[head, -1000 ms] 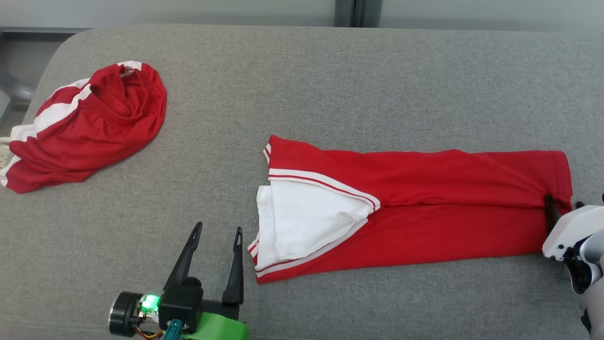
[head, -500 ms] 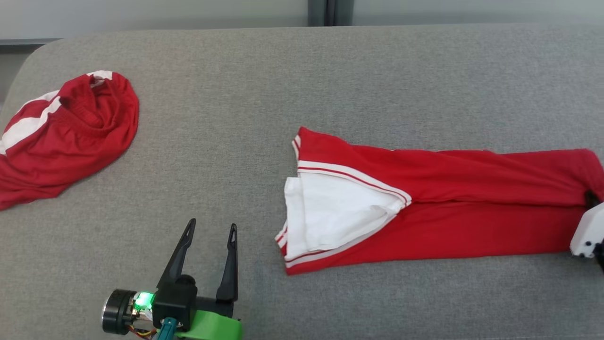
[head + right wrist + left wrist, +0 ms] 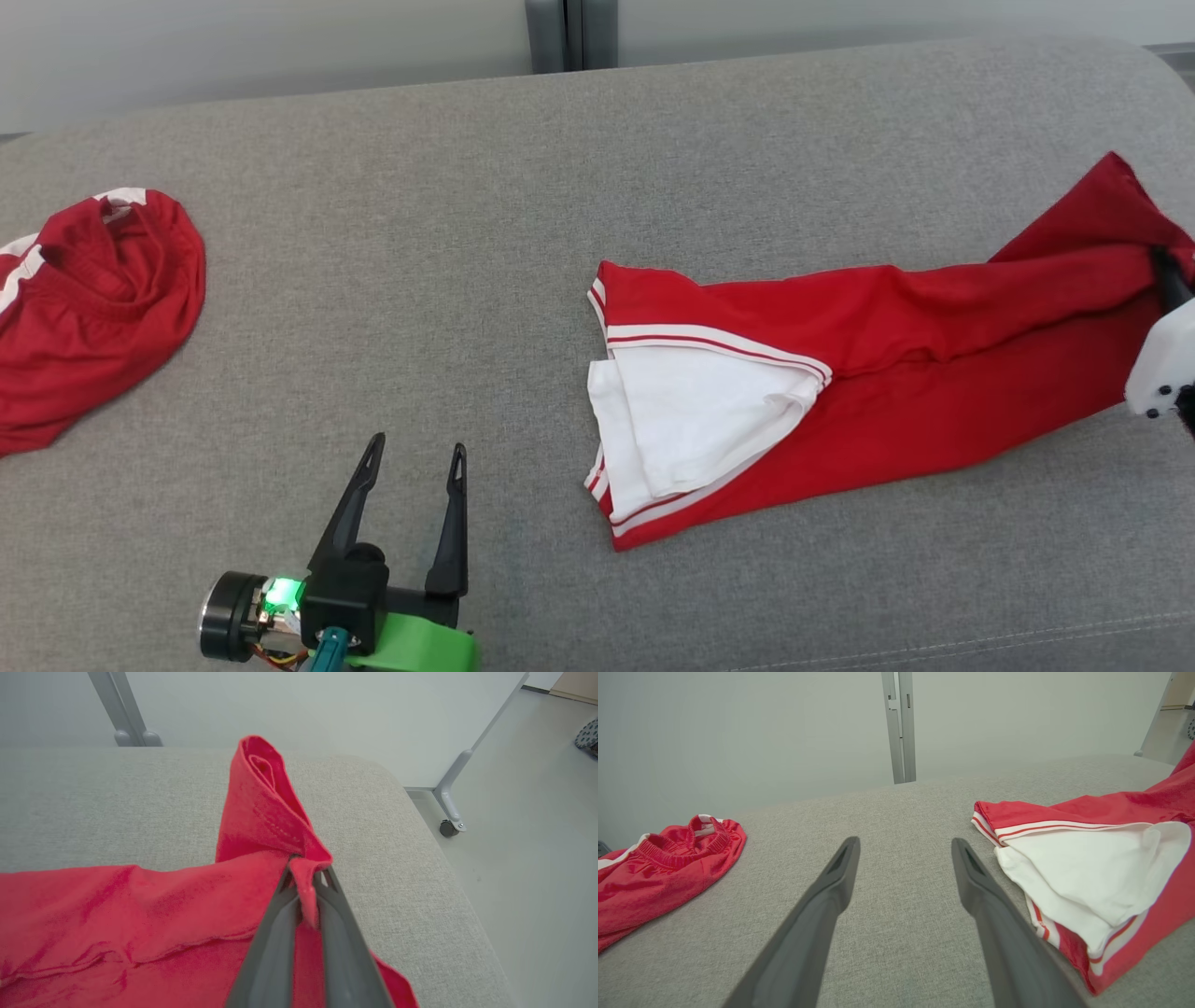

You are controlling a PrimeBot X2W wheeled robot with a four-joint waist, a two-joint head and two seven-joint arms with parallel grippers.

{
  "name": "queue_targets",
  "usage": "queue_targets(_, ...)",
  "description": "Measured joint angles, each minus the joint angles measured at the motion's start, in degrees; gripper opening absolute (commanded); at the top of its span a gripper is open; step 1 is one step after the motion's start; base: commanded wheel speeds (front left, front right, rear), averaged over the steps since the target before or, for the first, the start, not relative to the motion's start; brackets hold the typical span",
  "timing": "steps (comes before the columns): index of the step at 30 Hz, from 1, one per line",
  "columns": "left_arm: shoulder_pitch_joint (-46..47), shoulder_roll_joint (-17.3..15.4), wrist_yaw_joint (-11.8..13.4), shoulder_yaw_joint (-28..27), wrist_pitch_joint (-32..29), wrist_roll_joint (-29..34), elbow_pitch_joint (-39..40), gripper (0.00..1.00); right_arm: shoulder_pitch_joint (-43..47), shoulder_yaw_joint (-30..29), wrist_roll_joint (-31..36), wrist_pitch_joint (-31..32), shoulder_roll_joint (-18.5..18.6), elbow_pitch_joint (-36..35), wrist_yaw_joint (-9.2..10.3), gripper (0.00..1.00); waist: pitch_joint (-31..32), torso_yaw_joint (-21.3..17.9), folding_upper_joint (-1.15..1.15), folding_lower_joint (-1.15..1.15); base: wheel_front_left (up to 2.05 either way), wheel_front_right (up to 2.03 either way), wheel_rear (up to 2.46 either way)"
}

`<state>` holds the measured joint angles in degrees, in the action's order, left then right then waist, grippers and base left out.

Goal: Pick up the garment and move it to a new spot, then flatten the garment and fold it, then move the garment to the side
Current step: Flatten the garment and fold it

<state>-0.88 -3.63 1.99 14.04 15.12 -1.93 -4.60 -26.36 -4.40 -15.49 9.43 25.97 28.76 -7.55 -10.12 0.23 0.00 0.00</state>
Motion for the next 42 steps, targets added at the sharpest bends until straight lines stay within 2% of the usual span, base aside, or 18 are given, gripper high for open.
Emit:
queue_targets(4,0.0,0.1,0.0,0.4,0.0,0.0,-0.3,1.00,4.8,-0.1,-1.9,5.6,-3.7,-13.0,0.01,0.00,0.8,0.4,0.00,0.00,0.00,0.00,0.00)
queue_targets(9,-0.1,0.3,0.0,1.0,0.0,-0.3,-0.8,1.00,10.8,-0.2,-1.7,11.3,-9.4,-25.4,0.01,0.00,1.6,2.0,0.00,0.00,0.00,0.00,0.00)
queue_targets(13,-0.2,0.4,0.0,1.5,0.0,-0.5,-1.1,1.00,13.9,0.4,0.3,13.3,-14.7,-31.3,0.02,0.00,2.1,3.8,0.00,0.00,0.00,0.00,0.00)
queue_targets(16,-0.3,0.5,0.1,1.8,0.0,-0.6,-1.1,1.00,15.3,1.5,1.7,13.5,-18.6,-32.8,0.02,0.00,2.3,5.1,0.00,0.00,0.00,0.00,0.00)
queue_targets(20,-0.3,0.5,0.1,2.2,0.0,-0.6,-1.3,1.00,16.0,3.4,2.8,12.3,-21.8,-32.5,0.02,0.00,2.4,6.9,0.00,0.00,0.00,0.00,0.00)
queue_targets(23,-0.3,0.6,0.1,2.5,0.0,-0.9,-1.4,1.00,16.7,4.4,3.1,10.8,-22.8,-30.9,0.03,0.00,2.3,8.0,0.00,0.00,0.00,0.00,0.00)
queue_targets(42,1.3,0.7,-0.3,4.3,0.0,-1.1,-2.8,1.00,11.0,13.6,-5.2,-3.6,-23.1,-13.6,0.05,0.00,0.6,13.3,0.00,0.00,0.00,0.00,0.00)
